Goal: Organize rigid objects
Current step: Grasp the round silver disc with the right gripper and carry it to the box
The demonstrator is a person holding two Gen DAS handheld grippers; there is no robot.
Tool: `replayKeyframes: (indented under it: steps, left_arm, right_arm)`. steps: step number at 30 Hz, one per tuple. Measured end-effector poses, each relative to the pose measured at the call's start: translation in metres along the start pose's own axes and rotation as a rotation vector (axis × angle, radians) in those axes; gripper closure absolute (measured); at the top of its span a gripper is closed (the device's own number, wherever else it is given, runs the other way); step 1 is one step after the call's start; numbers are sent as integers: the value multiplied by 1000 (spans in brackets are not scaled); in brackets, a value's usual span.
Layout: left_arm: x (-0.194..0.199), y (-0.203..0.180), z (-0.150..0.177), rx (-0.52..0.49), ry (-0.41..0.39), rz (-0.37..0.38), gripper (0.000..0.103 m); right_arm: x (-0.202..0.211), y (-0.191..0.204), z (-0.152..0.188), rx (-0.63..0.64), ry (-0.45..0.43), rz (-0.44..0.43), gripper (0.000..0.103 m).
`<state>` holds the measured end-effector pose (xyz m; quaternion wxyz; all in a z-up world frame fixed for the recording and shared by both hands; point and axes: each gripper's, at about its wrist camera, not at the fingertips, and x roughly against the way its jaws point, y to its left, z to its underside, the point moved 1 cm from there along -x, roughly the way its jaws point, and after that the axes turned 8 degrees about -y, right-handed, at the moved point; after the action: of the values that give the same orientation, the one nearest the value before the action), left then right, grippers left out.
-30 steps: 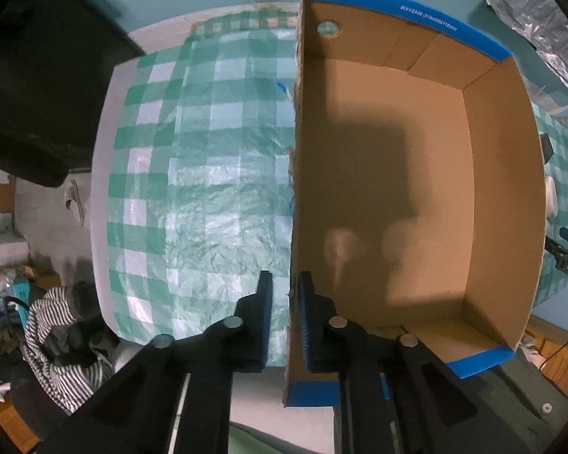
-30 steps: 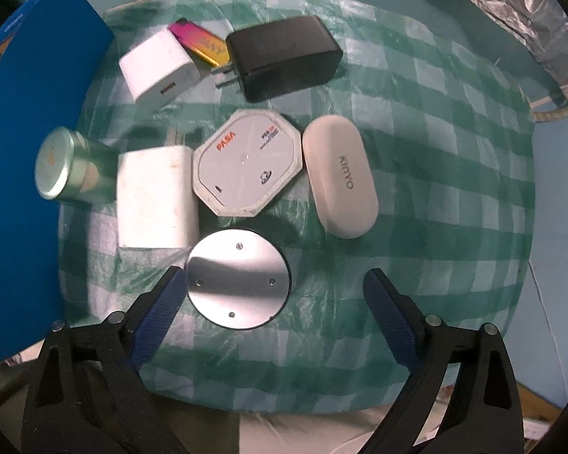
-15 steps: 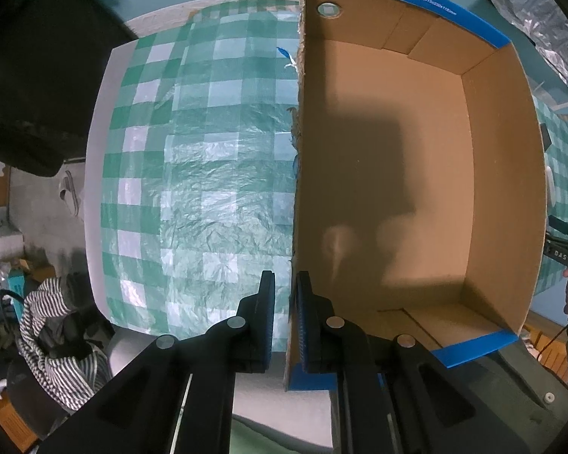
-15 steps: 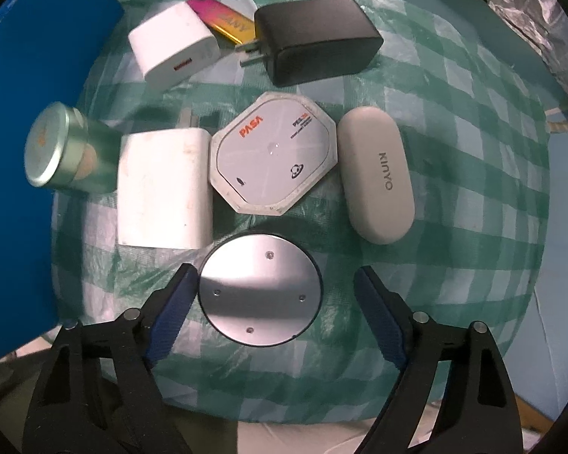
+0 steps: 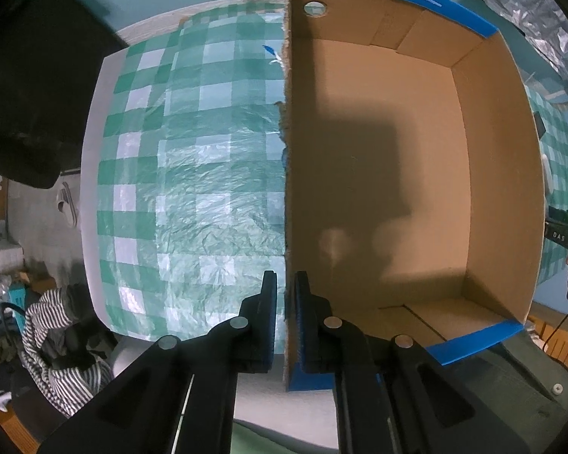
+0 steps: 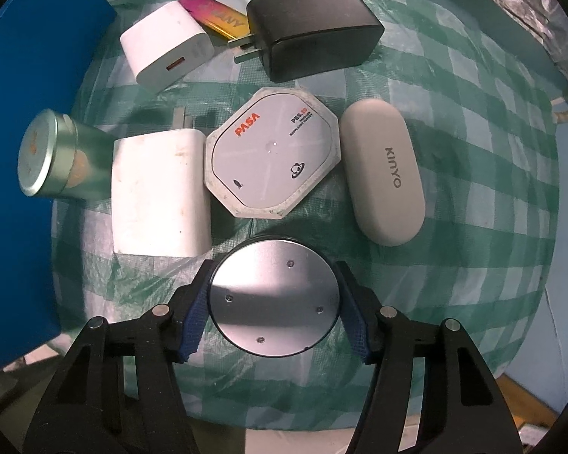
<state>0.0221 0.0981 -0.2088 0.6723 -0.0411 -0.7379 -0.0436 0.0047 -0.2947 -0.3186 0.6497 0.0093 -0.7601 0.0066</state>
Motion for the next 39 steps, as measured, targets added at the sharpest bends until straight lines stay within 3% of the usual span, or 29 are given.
replayKeyframes:
  steps: [11,20,39]
  left_arm:
    - [3,1,-1,-6,-9,-3,96]
    - [4,1,0,-10,-8,-6,96]
    - [5,-4,3,-35,-24,-4,100]
  right_arm:
    - [35,0,-1,6,-12,7,42]
    - [76,9,-25,21,-52,-2,41]
    - [165,72,-69,174,-182,-84,41]
